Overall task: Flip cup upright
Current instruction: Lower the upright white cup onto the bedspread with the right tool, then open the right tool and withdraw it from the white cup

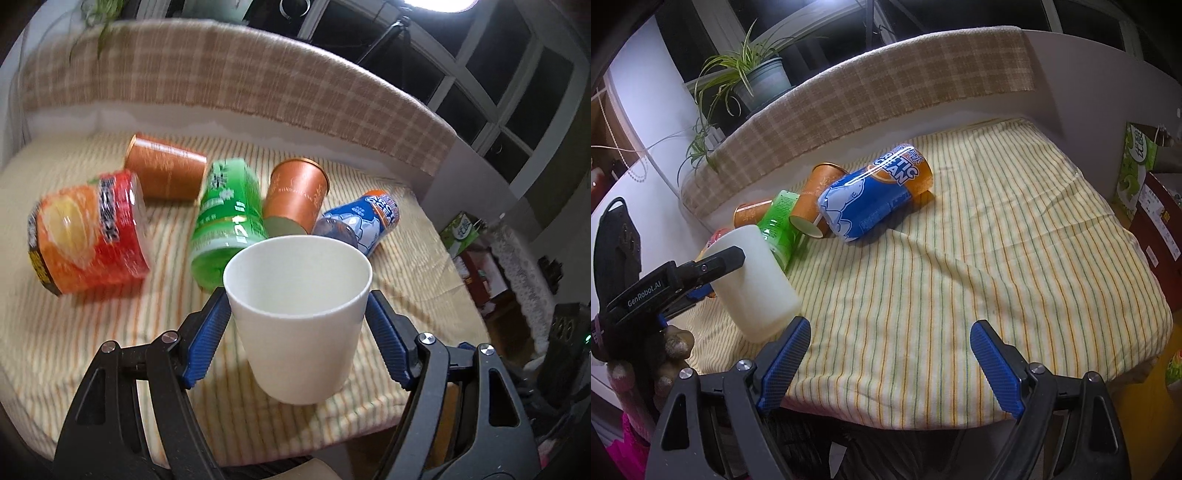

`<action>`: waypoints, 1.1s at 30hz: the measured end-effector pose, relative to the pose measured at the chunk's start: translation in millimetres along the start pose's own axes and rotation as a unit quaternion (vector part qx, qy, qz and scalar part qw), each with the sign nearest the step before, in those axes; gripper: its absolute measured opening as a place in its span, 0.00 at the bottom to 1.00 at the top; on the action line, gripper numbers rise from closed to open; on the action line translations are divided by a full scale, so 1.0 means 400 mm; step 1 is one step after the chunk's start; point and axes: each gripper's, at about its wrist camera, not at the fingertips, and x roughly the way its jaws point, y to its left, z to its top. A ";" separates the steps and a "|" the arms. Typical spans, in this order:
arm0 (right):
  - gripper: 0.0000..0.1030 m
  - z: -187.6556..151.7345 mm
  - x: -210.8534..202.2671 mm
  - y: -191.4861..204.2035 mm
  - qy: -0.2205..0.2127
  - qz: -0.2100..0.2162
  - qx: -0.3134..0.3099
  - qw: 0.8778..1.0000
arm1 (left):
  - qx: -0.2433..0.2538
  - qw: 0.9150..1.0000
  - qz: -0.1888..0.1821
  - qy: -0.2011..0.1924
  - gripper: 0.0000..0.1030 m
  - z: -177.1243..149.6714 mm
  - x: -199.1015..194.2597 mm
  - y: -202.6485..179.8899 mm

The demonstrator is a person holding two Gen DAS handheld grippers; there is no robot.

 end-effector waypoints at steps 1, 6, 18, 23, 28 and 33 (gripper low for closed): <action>0.87 0.000 0.000 0.000 0.000 0.000 0.001 1.000 | 0.009 1.000 0.007 -0.006 0.74 -0.001 -0.002 -0.005; 0.87 -0.001 0.000 0.000 0.000 0.001 0.002 1.000 | 0.045 0.998 0.027 -0.025 0.74 -0.011 -0.001 -0.022; 0.87 0.002 -0.003 0.001 -0.002 0.001 0.003 1.000 | 0.093 0.994 0.046 -0.036 0.74 -0.039 0.000 -0.044; 0.87 0.002 -0.003 0.002 -0.002 0.000 0.003 1.000 | 0.095 0.994 0.043 -0.034 0.74 -0.045 -0.005 -0.042; 0.87 0.002 -0.003 0.004 -0.002 0.001 0.002 1.000 | 0.100 0.994 0.039 -0.031 0.74 -0.050 -0.010 -0.041; 0.87 0.006 -0.006 0.018 -0.003 0.002 -0.001 1.000 | 0.098 0.995 0.023 -0.023 0.74 -0.051 -0.016 -0.039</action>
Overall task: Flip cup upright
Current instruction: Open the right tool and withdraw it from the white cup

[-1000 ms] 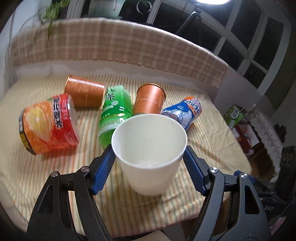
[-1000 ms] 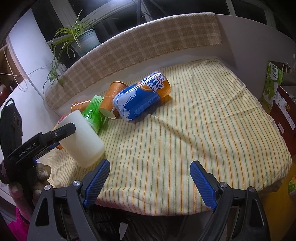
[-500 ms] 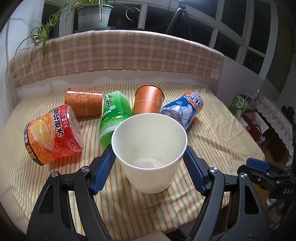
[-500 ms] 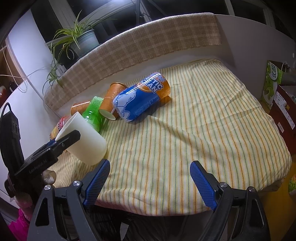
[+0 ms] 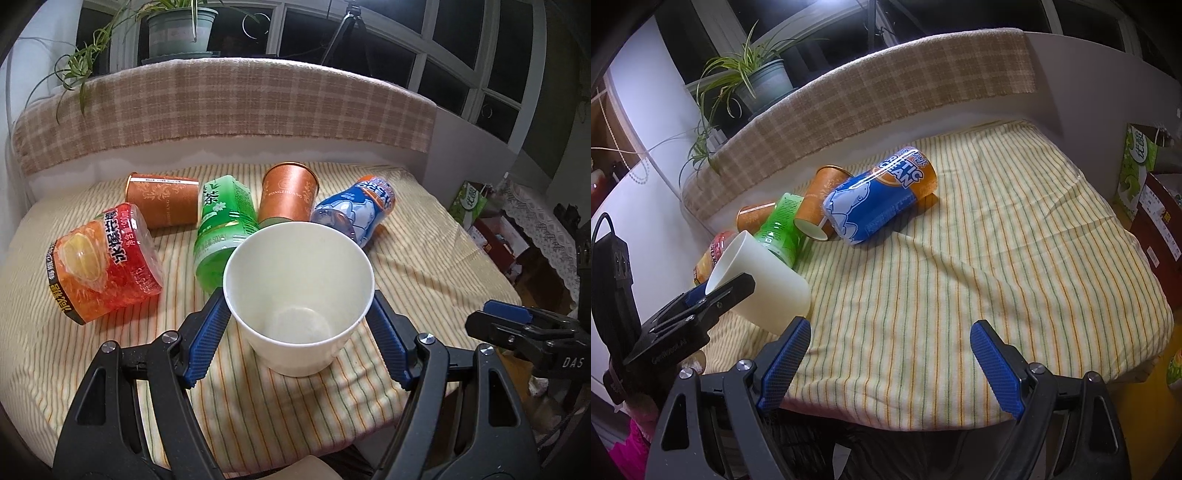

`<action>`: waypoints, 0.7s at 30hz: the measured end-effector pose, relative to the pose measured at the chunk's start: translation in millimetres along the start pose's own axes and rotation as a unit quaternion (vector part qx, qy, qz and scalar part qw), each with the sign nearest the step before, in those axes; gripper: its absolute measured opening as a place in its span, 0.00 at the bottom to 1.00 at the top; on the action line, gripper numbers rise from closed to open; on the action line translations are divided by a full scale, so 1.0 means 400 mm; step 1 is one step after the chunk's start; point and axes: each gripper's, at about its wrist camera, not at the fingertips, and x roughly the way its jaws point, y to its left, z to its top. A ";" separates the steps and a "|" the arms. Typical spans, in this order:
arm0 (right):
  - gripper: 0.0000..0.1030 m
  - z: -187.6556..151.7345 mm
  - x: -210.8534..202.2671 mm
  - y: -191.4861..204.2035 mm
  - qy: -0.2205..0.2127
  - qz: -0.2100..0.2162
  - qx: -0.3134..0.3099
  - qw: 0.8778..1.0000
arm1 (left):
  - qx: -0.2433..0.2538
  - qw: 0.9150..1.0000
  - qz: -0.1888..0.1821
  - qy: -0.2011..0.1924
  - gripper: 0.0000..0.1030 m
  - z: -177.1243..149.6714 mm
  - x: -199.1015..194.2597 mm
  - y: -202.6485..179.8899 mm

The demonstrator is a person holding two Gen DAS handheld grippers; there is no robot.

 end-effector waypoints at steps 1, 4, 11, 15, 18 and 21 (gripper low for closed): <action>0.87 0.000 0.000 0.003 0.000 0.000 0.000 1.000 | -0.002 1.000 -0.005 0.003 0.74 0.000 0.000 0.001; 0.87 -0.001 -0.004 0.007 -0.001 0.001 -0.002 1.000 | -0.003 1.000 -0.014 0.011 0.75 -0.005 0.001 -0.001; 0.87 -0.002 -0.014 0.008 -0.007 0.003 -0.005 1.000 | -0.006 0.999 -0.025 0.022 0.83 -0.017 -0.005 0.005; 0.87 -0.004 -0.017 0.016 -0.012 0.002 -0.010 1.000 | -0.010 0.999 -0.021 0.022 0.86 -0.031 -0.020 0.019; 0.87 -0.006 -0.016 0.025 -0.016 0.002 -0.015 1.000 | -0.015 1.000 -0.015 0.020 0.86 -0.042 -0.036 0.037; 0.87 -0.006 -0.017 0.036 -0.021 0.000 -0.021 1.000 | -0.016 1.000 -0.004 0.012 0.86 -0.052 -0.058 0.054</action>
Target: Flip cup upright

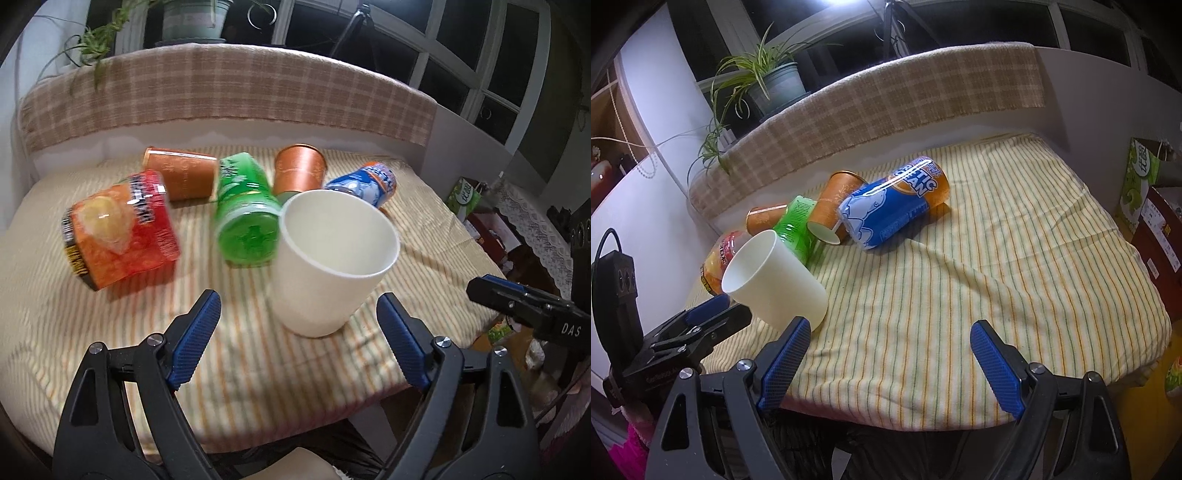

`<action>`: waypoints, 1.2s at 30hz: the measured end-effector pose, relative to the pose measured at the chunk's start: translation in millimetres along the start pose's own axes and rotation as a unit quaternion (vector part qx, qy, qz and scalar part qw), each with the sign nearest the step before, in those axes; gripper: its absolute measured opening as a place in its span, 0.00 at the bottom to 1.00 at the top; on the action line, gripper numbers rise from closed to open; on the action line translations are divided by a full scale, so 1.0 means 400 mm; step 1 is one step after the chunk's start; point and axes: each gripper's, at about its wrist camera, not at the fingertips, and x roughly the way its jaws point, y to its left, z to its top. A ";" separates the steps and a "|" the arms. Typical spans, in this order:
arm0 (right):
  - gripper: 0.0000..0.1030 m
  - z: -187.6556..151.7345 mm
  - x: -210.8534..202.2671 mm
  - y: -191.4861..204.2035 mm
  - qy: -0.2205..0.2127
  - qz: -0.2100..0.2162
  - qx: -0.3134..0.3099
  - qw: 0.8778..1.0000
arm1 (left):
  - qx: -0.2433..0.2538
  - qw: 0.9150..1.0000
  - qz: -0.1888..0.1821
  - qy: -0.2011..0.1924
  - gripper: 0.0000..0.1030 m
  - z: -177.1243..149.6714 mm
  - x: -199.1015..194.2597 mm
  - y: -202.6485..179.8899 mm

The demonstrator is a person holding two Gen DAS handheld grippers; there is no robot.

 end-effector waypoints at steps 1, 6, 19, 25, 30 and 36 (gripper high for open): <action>0.87 0.001 -0.001 0.006 -0.003 -0.002 -0.004 1.000 | 0.000 1.000 0.003 -0.003 0.86 -0.001 -0.006 0.004; 0.87 0.004 -0.007 0.037 -0.020 -0.014 -0.028 0.999 | -0.006 0.999 0.026 -0.039 0.86 -0.006 -0.070 0.030; 0.99 0.001 -0.035 0.127 -0.093 -0.038 -0.084 0.991 | 0.000 0.982 0.097 -0.162 1.00 0.018 -0.217 0.033; 1.00 0.002 -0.052 0.150 -0.125 -0.056 -0.096 0.986 | -0.005 0.981 0.102 -0.163 1.00 0.019 -0.220 0.041; 1.00 0.001 -0.055 0.159 -0.131 -0.062 -0.102 0.984 | -0.008 0.981 0.106 -0.164 1.00 0.016 -0.222 0.040; 1.00 0.004 -0.054 0.156 -0.132 -0.062 -0.098 0.984 | -0.007 0.980 0.110 -0.165 1.00 0.018 -0.222 0.041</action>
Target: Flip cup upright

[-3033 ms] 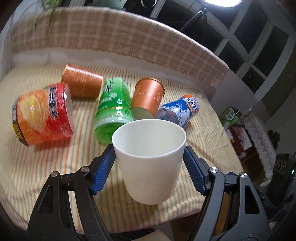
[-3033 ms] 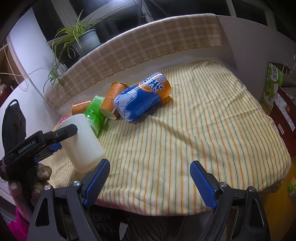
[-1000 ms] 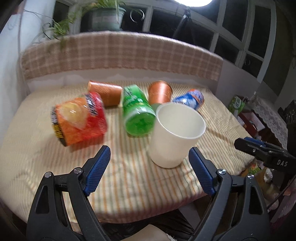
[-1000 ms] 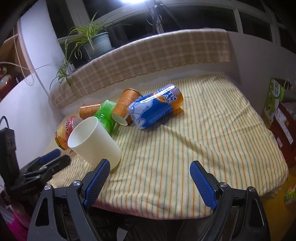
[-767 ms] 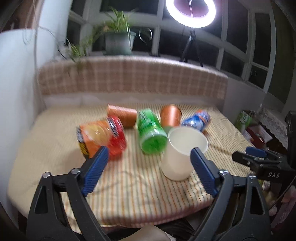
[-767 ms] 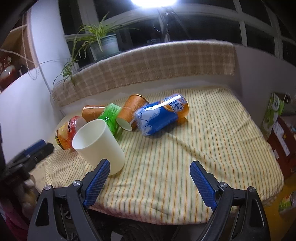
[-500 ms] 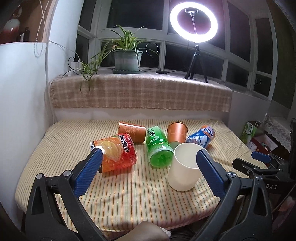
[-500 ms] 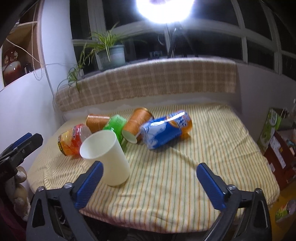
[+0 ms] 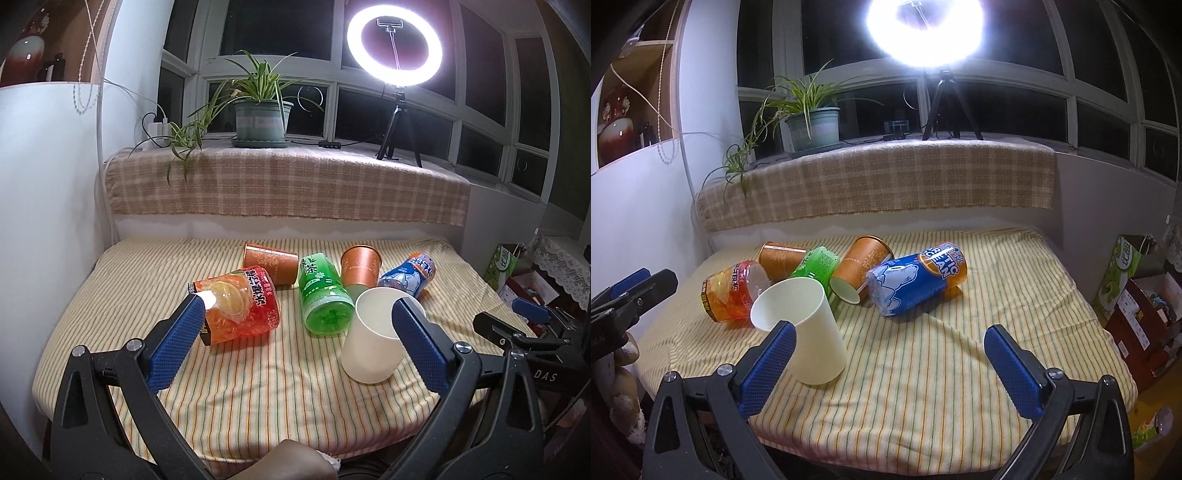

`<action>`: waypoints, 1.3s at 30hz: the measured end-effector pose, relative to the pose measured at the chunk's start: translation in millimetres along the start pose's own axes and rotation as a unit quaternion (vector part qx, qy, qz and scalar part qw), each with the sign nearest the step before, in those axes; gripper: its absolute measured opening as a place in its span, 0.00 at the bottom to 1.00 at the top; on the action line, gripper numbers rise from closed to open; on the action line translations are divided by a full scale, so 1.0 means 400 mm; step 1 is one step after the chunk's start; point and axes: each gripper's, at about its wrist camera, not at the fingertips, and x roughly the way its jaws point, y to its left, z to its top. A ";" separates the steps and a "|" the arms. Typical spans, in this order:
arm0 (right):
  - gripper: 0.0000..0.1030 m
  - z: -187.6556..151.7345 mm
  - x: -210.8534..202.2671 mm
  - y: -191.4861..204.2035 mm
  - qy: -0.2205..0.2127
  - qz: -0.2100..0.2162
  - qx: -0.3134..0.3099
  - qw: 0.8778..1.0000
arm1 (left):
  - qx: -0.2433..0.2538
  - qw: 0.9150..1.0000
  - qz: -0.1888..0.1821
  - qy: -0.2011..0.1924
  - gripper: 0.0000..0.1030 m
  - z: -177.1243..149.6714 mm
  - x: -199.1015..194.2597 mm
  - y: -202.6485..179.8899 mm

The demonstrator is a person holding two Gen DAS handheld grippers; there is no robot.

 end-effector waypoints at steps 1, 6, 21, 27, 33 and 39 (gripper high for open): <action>1.00 0.000 0.000 0.000 0.000 0.000 0.000 1.000 | 0.000 1.000 0.000 0.000 1.00 0.000 0.000 0.000; 1.00 0.000 -0.001 -0.001 0.000 -0.001 0.001 1.000 | -0.001 1.000 0.001 -0.001 1.00 0.002 0.000 0.002; 1.00 -0.003 0.005 -0.006 0.004 0.001 0.005 1.000 | 0.000 1.000 0.001 -0.002 1.00 0.008 0.001 0.005; 1.00 -0.009 0.009 -0.009 0.009 0.003 0.010 1.000 | -0.001 1.000 0.003 -0.003 1.00 0.008 0.000 0.004; 1.00 -0.009 0.010 -0.010 0.010 0.003 0.012 1.000 | -0.001 1.000 0.005 -0.004 1.00 0.013 -0.001 0.006; 1.00 -0.010 0.012 -0.012 0.012 0.002 0.014 1.000 | 0.001 1.000 0.007 -0.002 1.00 0.023 0.001 0.007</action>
